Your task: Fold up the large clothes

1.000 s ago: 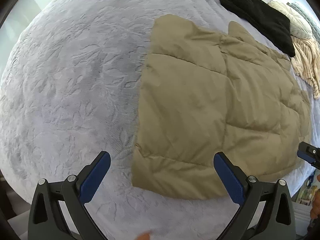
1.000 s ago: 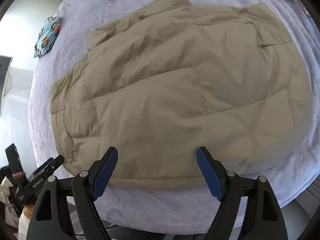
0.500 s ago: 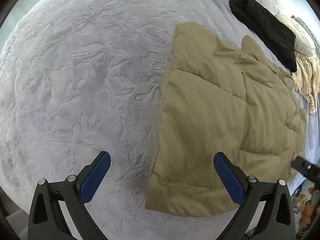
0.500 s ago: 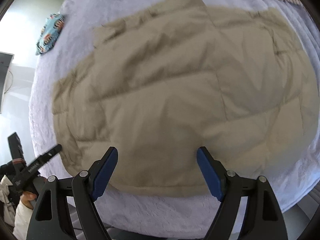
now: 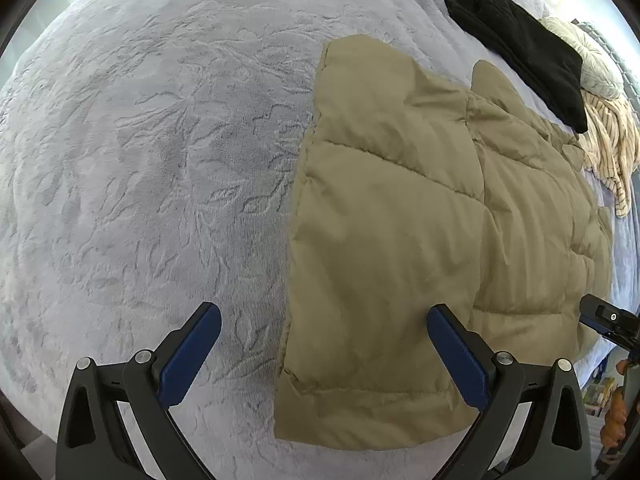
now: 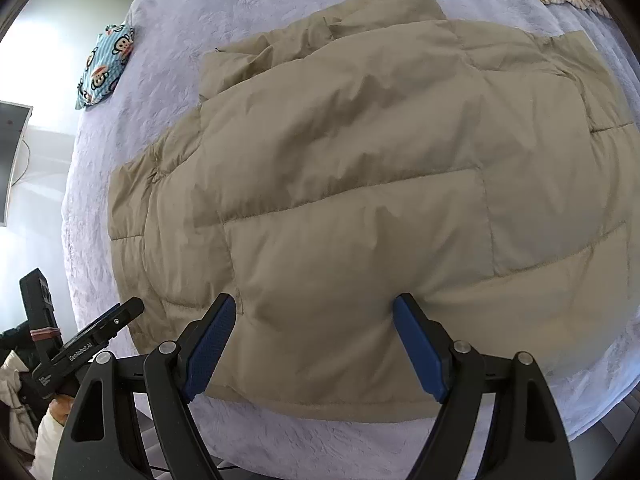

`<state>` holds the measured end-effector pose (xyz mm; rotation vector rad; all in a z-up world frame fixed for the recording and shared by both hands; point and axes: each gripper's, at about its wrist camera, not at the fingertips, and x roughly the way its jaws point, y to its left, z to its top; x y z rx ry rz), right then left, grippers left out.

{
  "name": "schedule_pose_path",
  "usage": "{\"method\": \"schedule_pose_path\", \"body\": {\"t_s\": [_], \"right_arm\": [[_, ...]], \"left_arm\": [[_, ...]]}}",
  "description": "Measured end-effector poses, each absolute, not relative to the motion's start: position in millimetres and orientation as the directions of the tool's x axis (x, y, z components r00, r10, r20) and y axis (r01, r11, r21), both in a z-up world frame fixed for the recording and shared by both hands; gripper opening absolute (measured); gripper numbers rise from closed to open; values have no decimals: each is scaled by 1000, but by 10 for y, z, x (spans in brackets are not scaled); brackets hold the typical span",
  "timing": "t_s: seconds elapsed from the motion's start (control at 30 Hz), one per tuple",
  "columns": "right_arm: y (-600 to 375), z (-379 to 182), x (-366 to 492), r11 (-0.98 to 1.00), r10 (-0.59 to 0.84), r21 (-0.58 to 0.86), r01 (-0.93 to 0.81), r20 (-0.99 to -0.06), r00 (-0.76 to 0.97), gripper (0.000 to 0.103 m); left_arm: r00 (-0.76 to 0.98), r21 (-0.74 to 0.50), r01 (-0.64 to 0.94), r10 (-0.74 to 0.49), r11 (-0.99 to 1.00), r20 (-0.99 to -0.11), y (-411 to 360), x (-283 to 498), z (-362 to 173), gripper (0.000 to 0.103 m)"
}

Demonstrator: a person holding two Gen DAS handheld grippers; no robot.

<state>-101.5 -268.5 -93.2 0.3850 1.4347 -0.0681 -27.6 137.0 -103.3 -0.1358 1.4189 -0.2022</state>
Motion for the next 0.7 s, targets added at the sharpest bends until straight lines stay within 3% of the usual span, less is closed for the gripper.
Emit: {"method": "schedule_pose_path", "body": {"t_s": [0.2, 0.4, 0.7], "right_arm": [[-2707, -1000, -999, 933, 185, 217, 287, -974, 134, 84], [-2700, -1035, -986, 937, 183, 211, 279, -975, 126, 84], [-2653, -1126, -954, 943, 174, 196, 268, -979, 105, 84]], "left_arm": [[156, -358, 67, -365, 931, -918, 1635, -45, -1061, 103], [64, -485, 95, -492, 869, -868, 1843, 218, -1283, 103], [-66, -617, 214, -619, 757, -783, 1410, 377, -1573, 103]]}}
